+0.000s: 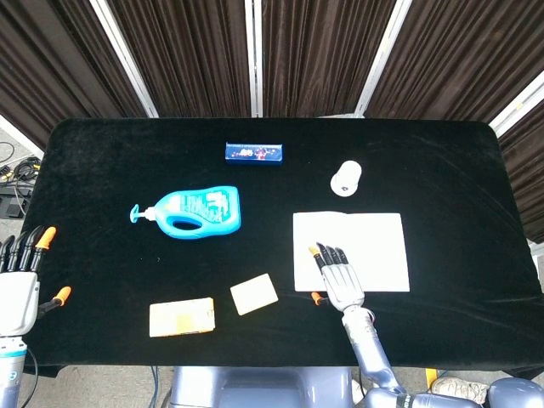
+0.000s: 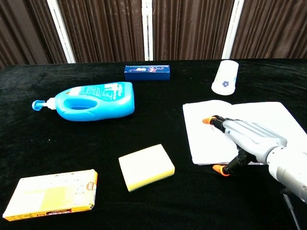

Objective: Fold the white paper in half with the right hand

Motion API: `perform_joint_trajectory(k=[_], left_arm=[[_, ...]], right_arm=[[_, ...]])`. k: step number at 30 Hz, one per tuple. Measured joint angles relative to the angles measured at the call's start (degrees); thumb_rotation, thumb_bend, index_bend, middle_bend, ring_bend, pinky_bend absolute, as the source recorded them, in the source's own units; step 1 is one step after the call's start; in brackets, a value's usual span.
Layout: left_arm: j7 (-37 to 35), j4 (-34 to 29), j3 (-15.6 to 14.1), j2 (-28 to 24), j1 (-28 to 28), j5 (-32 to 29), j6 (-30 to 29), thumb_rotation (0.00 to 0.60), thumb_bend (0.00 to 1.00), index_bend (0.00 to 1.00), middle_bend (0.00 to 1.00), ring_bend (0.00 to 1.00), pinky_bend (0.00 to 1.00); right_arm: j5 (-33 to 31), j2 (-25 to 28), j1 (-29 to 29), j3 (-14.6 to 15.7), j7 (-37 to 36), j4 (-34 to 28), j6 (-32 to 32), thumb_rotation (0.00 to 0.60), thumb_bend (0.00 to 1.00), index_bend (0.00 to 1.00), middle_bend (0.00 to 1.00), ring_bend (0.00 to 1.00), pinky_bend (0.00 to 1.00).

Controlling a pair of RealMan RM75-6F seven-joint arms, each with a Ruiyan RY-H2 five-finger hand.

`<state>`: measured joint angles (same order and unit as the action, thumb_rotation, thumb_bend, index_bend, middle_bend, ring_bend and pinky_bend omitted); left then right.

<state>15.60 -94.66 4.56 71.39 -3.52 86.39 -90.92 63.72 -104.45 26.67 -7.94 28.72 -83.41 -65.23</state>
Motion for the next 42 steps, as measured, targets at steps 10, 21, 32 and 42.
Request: perform_joint_trajectory(k=[10,21,32,42], left_arm=[[-0.5,0.0,0.0,0.0,0.0,0.2,-0.2,0.6,0.19,0.0,0.0,0.0,0.0],[-0.9,0.0,-0.2,-0.1,0.0,0.2,-0.2,0.6,0.19,0.0,0.0,0.0,0.0],[-0.9,0.0,-0.3,0.1,-0.1,0.7,-0.2,0.6,0.18,0.0,0.0,0.0,0.0],[-0.9,-0.1,-0.5,0.3,0.1,1.2,-0.6,0.6,0.18,0.0,0.0,0.0,0.0]], right_arm=[[2.8,-2.6,0.2,0.1,-0.8,4.9,-2.3,0.6,0.17,0.0,0.0,0.0,0.0],[9.3,-8.0,-0.4,0.4,-9.0,17.2,-7.2,0.6,0.32,0.0,0.0,0.0,0.0],[12.5,-10.8,-1.8,-1.0,-17.4,21.2,-10.9,0.6,0.59,0.0,0.0,0.0,0.0],[10.9,-10.2,-3.6,-4.6,-19.1,16.6,-13.6,0.6,0.67,0.0,0.0,0.0,0.0]])
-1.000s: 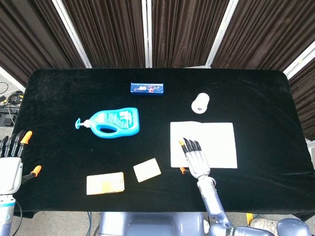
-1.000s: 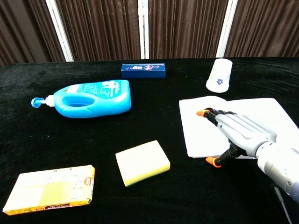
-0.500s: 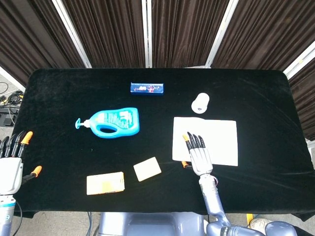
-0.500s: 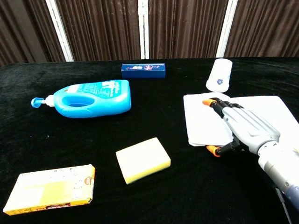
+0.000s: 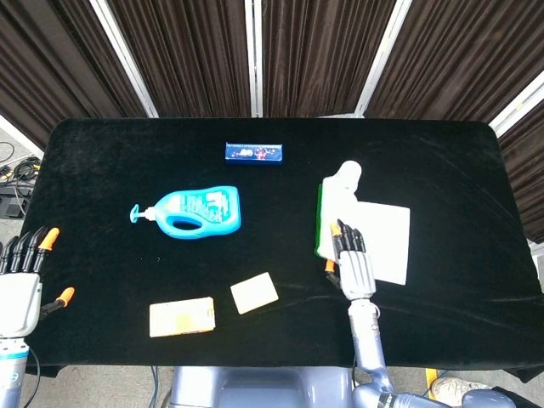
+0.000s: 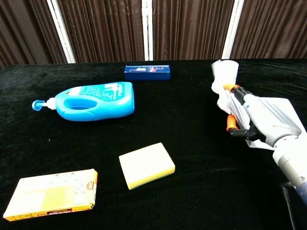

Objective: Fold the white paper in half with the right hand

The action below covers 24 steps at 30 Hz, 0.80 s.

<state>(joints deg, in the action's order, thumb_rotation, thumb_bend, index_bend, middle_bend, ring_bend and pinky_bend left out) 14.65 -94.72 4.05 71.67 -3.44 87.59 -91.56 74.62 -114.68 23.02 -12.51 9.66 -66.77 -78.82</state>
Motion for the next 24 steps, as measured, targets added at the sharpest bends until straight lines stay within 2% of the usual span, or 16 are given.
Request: perform_joint_trajectory(k=[10,18,24], left_arm=[[0.3,0.2,-0.2,0.3,-0.1,0.4,0.1,0.6,0.19,0.0,0.0,0.0,0.0],[0.8,0.1,-0.5,0.6,0.0,1.2,-0.1,0.6,0.19,0.0,0.0,0.0,0.0],[1.3,0.0,-1.0,0.8,0.1,2.4,-0.7,0.6,0.19,0.0,0.0,0.0,0.0]], right_arm=[[-0.8,1.6,-2.1,-2.3,0.3,-2.4,-4.0,0.6,0.63,0.0,0.0,0.0,0.0],[0.0,6.1,-4.4,-3.4,0.8,-6.5,-7.6,0.6,0.47,0.0,0.0,0.0,0.0],[-1.8,9.3,-6.9,-3.5,0.2,-7.3,-7.8,0.6,0.41,0.0,0.0,0.0,0.0]])
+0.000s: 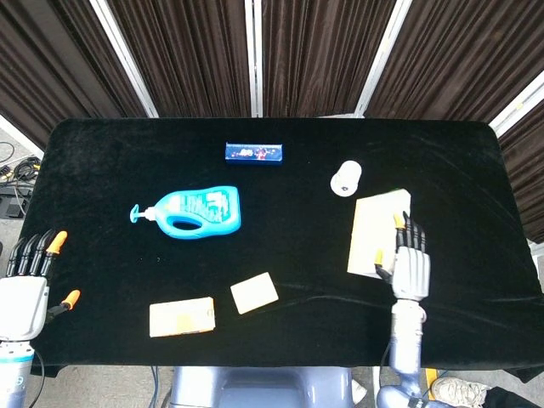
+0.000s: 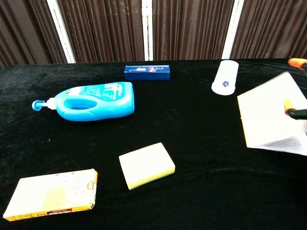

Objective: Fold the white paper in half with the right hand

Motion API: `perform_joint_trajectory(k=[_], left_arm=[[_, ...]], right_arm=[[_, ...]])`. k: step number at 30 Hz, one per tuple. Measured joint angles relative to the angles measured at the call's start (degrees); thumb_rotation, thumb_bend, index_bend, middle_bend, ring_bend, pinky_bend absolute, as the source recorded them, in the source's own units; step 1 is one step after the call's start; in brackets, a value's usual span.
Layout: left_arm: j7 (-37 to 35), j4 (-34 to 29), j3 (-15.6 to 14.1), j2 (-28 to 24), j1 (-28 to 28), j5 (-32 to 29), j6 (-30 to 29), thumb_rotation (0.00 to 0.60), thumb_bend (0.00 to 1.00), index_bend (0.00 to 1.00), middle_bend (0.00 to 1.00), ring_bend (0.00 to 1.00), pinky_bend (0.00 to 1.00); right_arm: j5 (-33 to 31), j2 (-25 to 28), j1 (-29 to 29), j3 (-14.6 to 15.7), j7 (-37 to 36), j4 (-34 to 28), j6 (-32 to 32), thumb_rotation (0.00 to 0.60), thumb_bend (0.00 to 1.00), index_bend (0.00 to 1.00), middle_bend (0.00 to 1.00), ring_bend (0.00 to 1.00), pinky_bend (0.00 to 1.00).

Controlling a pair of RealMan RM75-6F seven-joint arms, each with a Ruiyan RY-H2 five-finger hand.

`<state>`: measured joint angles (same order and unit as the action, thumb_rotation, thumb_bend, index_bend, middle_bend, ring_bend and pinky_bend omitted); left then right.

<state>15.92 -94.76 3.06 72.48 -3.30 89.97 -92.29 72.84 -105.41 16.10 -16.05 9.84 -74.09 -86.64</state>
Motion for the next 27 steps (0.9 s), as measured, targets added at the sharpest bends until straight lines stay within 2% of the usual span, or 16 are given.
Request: perform_joint_trajectory(k=[7,12,18,22,25,27], left_arm=[[-0.5,0.3,0.1,0.0,0.0,0.0,0.1,0.6,0.18,0.0,0.0,0.0,0.0],[-0.9,0.5,0.4,-0.3,-0.2,0.0,0.0,0.6,0.19,0.0,0.0,0.0,0.0],[-1.8,1.5,0.2,-0.9,-0.4,0.4,0.5,0.6,0.18,0.0,0.0,0.0,0.0],[-2.3,2.5,0.0,-1.0,-0.5,1.6,0.1,0.6,0.15,0.0,0.0,0.0,0.0],[-2.3,2.9,-0.3,-0.9,-0.5,2.4,-0.3,0.6,0.13,0.0,0.0,0.0,0.0],[-2.2,3.0,-0.4,-0.8,-0.5,2.5,-0.3,0.6,0.13,0.0,0.0,0.0,0.0]], right_arm=[[-0.1,3.1,-1.9,0.6,-2.2,1.7,-0.2,0.6,0.39,0.0,0.0,0.0,0.0],[1.8,8.7,-2.8,2.2,-2.8,-0.9,0.4,0.6,0.28,0.0,0.0,0.0,0.0],[7.4,21.8,-4.1,7.2,-2.0,-7.9,2.4,0.6,0.23,0.0,0.0,0.0,0.0],[13.1,31.0,-5.8,11.8,-1.7,-12.4,2.5,0.6,0.19,0.0,0.0,0.0,0.0],[16.4,34.9,-7.4,14.4,-2.6,-14.3,1.5,0.6,0.18,0.0,0.0,0.0,0.0],[17.4,35.9,-8.0,15.1,-3.1,-14.6,0.9,0.6,0.18,0.0,0.0,0.0,0.0]])
